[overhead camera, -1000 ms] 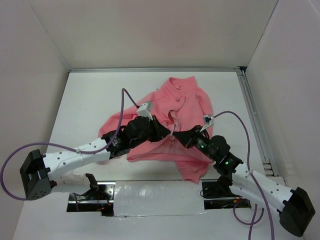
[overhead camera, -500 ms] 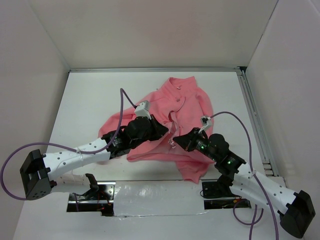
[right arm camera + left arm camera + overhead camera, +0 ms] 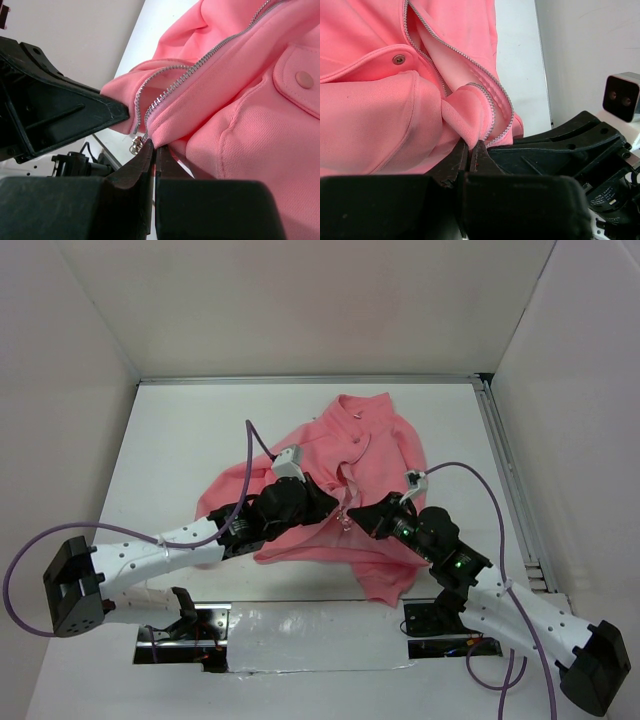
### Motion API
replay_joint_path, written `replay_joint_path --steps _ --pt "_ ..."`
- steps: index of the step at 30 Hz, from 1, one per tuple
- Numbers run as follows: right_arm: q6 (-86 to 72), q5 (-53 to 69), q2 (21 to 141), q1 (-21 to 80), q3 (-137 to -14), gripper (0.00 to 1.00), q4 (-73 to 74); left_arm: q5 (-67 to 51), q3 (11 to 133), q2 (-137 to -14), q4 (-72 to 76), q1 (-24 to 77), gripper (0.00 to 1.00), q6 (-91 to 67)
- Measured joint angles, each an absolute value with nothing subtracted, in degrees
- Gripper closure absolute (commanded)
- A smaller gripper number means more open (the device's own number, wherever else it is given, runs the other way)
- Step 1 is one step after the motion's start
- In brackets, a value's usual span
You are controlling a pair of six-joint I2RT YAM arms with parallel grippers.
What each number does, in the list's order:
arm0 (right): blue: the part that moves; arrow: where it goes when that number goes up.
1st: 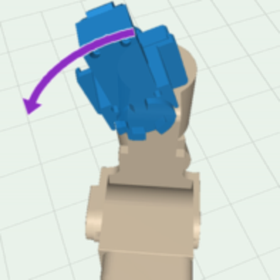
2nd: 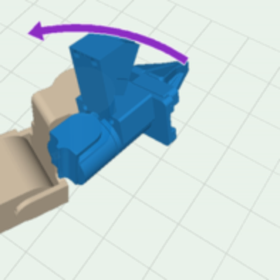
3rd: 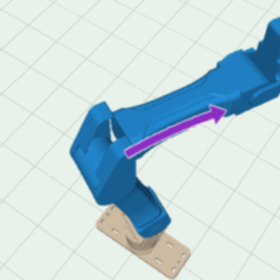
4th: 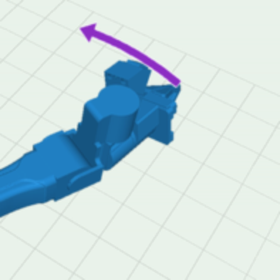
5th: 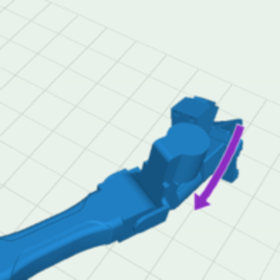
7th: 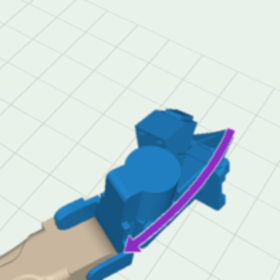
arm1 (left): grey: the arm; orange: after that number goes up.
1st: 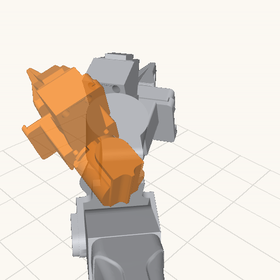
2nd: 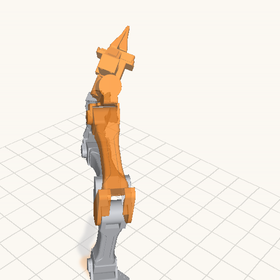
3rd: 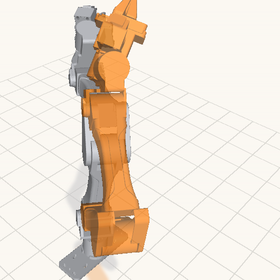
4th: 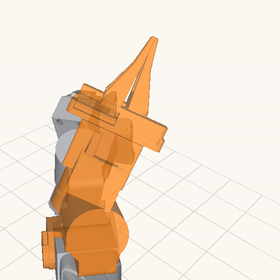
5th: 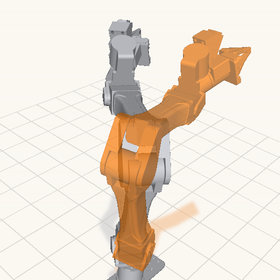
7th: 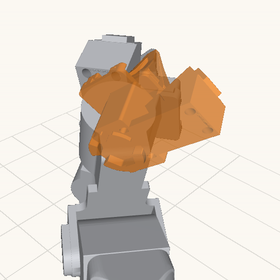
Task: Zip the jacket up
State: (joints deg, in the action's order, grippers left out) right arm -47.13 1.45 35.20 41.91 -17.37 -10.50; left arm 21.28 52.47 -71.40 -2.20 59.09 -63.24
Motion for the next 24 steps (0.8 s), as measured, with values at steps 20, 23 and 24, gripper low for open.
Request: replay_joint_path --steps 20,23,24 --pt "-47.94 -0.03 36.95 42.02 -18.44 1.00 -11.05 22.41 52.47 -71.92 -2.83 59.18 1.00 -63.40" --pt "-48.40 -0.38 36.86 42.04 -18.46 1.00 -10.98 22.68 52.47 -71.99 -3.01 59.29 1.00 -63.40" --pt "-48.60 -0.67 36.82 42.04 -18.48 1.00 -10.87 22.90 52.47 -71.99 -2.98 59.48 1.00 -63.37"
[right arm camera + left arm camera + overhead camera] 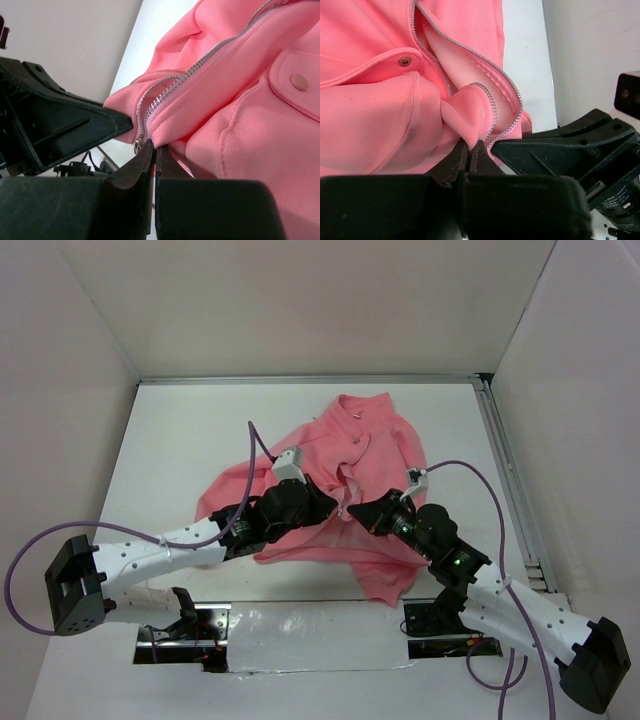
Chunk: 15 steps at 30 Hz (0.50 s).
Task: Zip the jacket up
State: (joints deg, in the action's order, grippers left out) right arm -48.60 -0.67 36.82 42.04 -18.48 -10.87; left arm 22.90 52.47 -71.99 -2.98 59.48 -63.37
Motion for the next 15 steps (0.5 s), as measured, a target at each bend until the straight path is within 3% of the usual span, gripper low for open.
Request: replay_joint_path --steps 15 --pt "-49.63 -1.50 36.51 42.24 -19.88 1.00 -10.02 22.46 48.38 -69.36 1.58 60.58 1.00 -61.36"
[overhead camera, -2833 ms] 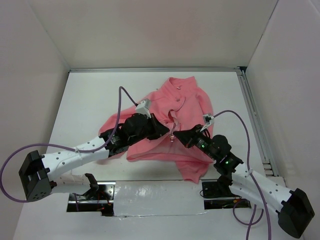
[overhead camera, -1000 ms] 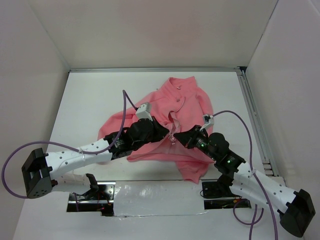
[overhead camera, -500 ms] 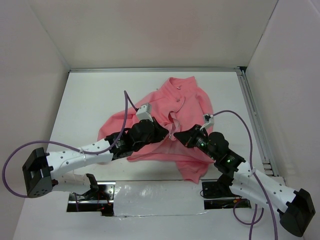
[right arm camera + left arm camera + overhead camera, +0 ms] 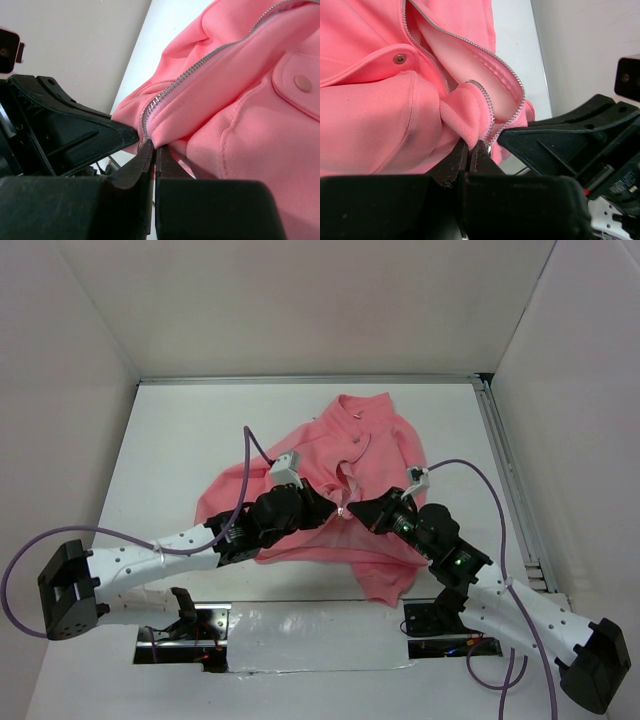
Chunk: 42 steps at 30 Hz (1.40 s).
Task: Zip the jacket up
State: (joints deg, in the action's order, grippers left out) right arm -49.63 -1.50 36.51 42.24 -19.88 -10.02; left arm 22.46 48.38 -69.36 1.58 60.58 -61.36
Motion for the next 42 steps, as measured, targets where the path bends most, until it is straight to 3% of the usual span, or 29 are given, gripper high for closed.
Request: replay_joint_path --steps 16,28,42 --pt "-42.04 1.76 36.01 42.92 -13.39 1.00 -24.34 14.96 45.74 -65.65 4.38 60.31 1.00 -59.83" --pt "-43.66 -0.27 32.08 42.85 -15.64 1.00 -16.51 15.46 43.83 -65.14 5.19 60.20 1.00 -58.19" --pt "-45.98 10.46 35.35 35.16 -19.62 1.00 -11.57 12.67 42.19 -66.67 9.26 60.05 1.00 -53.63"
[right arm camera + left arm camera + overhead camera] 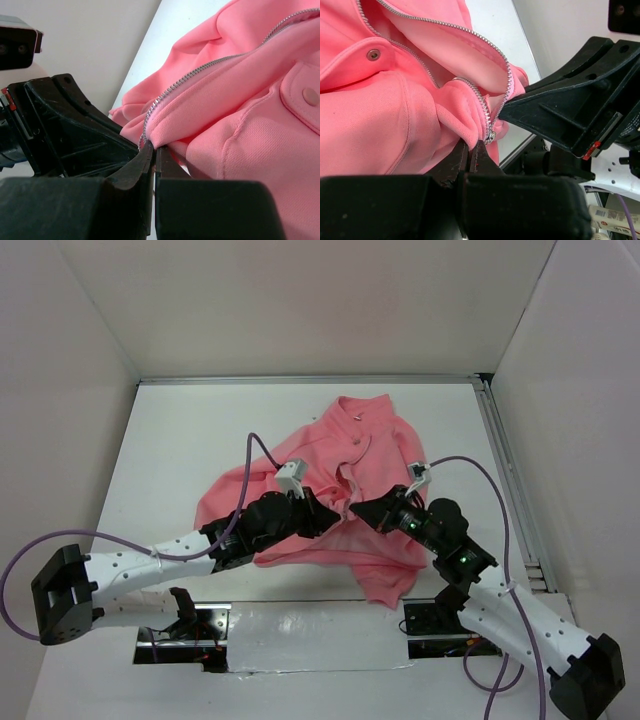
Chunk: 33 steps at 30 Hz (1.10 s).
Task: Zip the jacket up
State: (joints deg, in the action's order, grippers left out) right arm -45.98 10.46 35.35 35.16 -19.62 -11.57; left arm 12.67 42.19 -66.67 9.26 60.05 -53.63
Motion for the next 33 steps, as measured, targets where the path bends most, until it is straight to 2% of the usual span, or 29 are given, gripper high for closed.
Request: replay_joint_path --steps 6,10,12,15,17,18,21,24,29,32,33 --pt "-42.41 15.99 36.07 33.36 -25.15 1.00 -3.07 11.73 42.65 -66.70 8.29 60.10 1.00 -53.91" --pt "-40.25 15.62 38.26 34.57 -27.66 0.81 0.82 12.58 45.23 -67.22 4.05 60.16 1.00 -53.78" --pt "-39.24 13.80 38.61 35.97 -27.88 0.78 2.07 12.82 47.22 -68.42 0.69 60.18 1.00 -53.74" --pt "-37.82 10.61 39.68 38.63 -29.65 0.58 5.67 13.02 49.91 -70.43 -3.46 60.34 1.00 -53.71" --pt "-36.95 8.25 40.42 40.58 -30.96 0.52 7.42 13.06 50.52 -70.94 -4.75 60.38 1.00 -53.71" --pt "-36.56 7.18 40.69 41.58 -31.46 0.43 8.01 13.04 50.59 -71.00 -5.02 60.42 1.00 -53.71" --pt "-35.92 3.57 41.60 44.01 -33.04 0.29 10.44 12.99 50.59 -71.00 -5.58 60.47 1.00 -53.74" --pt "-35.53 -0.84 42.96 46.54 -35.33 0.21 13.56 13.02 50.61 -71.00 -6.50 60.49 1.00 -53.82" --pt "-36.97 -9.15 43.94 53.12 -38.33 0.16 19.59 13.45 51.16 -71.00 -7.86 60.55 1.00 -53.80" --pt "-38.35 -11.94 43.05 57.25 -38.17 0.22 21.61 13.85 51.79 -71.00 -8.27 60.58 1.00 -53.82" --pt "-38.96 -12.78 42.28 58.72 -37.78 0.29 21.54 13.98 52.10 -71.02 -8.51 60.58 1.00 -53.93"
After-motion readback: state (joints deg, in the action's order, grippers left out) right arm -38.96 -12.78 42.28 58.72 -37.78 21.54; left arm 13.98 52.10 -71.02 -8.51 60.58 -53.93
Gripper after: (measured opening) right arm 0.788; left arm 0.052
